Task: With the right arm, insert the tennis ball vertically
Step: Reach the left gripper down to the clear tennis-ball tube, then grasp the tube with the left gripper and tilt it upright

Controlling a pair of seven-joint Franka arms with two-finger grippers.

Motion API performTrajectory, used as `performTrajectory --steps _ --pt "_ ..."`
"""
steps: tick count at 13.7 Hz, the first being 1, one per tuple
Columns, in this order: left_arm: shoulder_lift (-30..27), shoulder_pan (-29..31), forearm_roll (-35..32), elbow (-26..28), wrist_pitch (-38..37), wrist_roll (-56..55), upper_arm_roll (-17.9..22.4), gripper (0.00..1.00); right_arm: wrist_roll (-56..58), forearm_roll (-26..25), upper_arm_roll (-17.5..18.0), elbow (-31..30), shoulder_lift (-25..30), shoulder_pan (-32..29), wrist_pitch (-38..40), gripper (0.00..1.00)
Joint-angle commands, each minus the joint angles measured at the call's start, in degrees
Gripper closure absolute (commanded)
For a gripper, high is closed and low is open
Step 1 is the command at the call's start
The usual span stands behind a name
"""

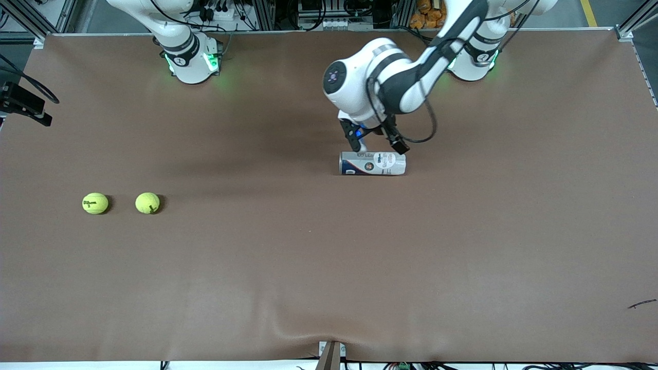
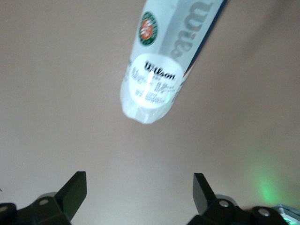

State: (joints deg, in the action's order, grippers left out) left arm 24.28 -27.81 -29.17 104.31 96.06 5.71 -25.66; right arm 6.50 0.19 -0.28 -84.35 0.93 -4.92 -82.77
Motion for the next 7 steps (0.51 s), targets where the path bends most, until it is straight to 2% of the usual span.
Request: performTrajectory --steps 1,3,7 --pt "4.10 -1.53 -5.69 -1.83 0.88 1.32 0.00 0.00 0.88 0.96 0.81 0.07 0.12 -1.41 0.07 0.00" --pt "7.61 -3.12 -9.40 -3.23 0.88 1.41 0.00 0.00 0.88 0.96 0.81 0.07 0.12 -1.41 -0.02 0.00" --pt "11.40 -4.18 -10.02 -4.38 0.97 1.41 0.09 0.00 0.88 0.96 0.81 0.07 0.12 -1.50 -0.02 0.00"
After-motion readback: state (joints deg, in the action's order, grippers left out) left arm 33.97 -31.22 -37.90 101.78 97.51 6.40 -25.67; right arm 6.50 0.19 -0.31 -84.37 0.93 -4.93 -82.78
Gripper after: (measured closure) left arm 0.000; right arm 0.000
